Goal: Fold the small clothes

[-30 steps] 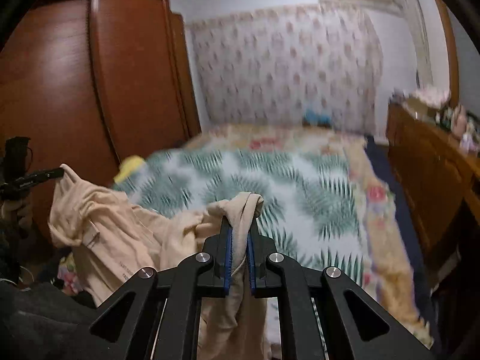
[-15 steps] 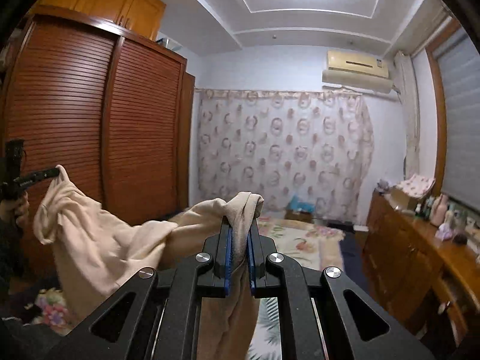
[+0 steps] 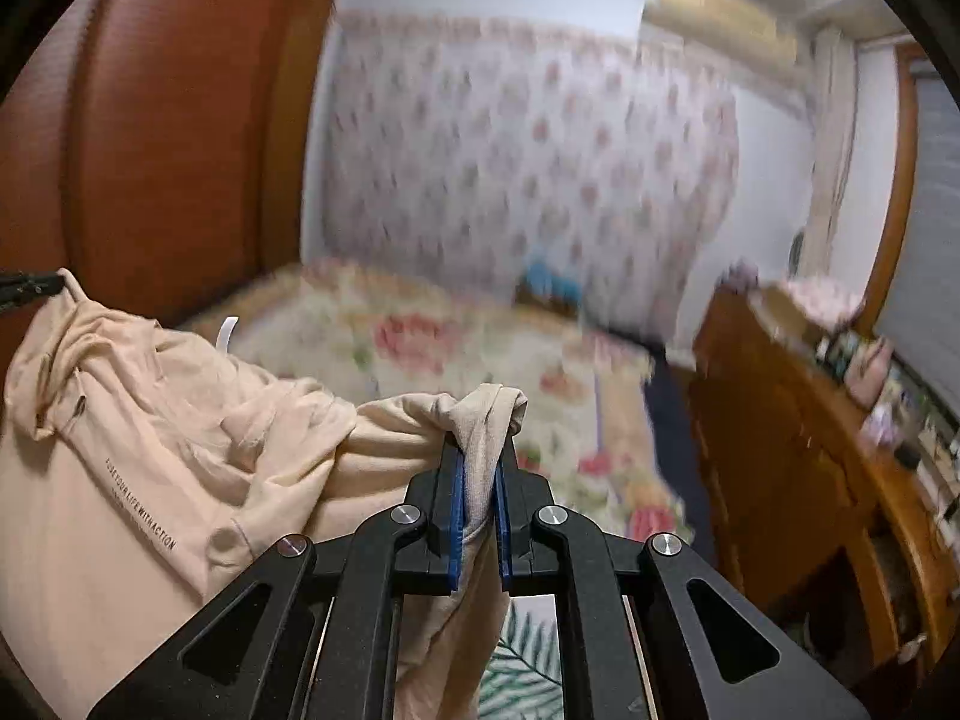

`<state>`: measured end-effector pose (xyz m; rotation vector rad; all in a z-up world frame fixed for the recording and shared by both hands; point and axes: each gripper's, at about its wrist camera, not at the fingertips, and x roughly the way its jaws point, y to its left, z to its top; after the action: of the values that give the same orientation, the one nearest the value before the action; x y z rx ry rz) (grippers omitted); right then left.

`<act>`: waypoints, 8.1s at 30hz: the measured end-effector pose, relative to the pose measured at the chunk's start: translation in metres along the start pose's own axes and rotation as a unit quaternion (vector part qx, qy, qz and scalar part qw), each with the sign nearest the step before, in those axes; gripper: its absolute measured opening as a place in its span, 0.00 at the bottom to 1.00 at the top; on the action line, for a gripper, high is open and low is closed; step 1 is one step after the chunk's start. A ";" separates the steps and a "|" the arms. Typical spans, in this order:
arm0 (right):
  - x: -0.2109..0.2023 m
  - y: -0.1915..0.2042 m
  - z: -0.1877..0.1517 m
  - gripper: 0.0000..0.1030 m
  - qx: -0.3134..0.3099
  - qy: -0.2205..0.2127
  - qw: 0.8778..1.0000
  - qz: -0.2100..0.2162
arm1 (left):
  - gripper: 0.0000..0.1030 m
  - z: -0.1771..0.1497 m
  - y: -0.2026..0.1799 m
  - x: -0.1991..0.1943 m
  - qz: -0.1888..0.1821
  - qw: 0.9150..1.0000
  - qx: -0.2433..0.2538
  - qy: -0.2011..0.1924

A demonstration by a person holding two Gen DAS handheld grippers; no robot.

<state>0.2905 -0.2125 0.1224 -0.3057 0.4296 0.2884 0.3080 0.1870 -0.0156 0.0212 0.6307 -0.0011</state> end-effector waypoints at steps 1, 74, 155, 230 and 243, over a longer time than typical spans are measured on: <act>0.029 0.005 -0.007 0.08 0.000 0.032 0.999 0.000 | 0.06 -0.005 -0.002 0.018 0.000 1.000 0.000 0.021; -0.117 0.025 -0.160 0.06 0.025 0.053 0.970 0.234 | 0.04 -0.106 -0.112 -0.156 -0.131 0.989 0.073 -0.002; -0.234 0.003 -0.253 0.03 0.109 0.071 0.983 0.131 | 0.04 -0.226 -0.104 -0.197 -0.108 0.992 -0.035 0.060; -0.186 0.067 -0.245 0.52 0.068 0.089 0.985 0.130 | 0.22 -0.244 -0.079 -0.168 -0.105 0.983 -0.115 0.098; -0.188 0.041 -0.258 0.52 0.101 0.093 0.983 0.123 | 0.05 -0.200 -0.105 -0.196 -0.148 0.985 -0.077 0.043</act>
<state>0.0200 -0.3038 -0.0265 -0.0792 0.6779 0.4551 0.0308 0.0849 -0.0634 -0.2245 0.7136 -0.2403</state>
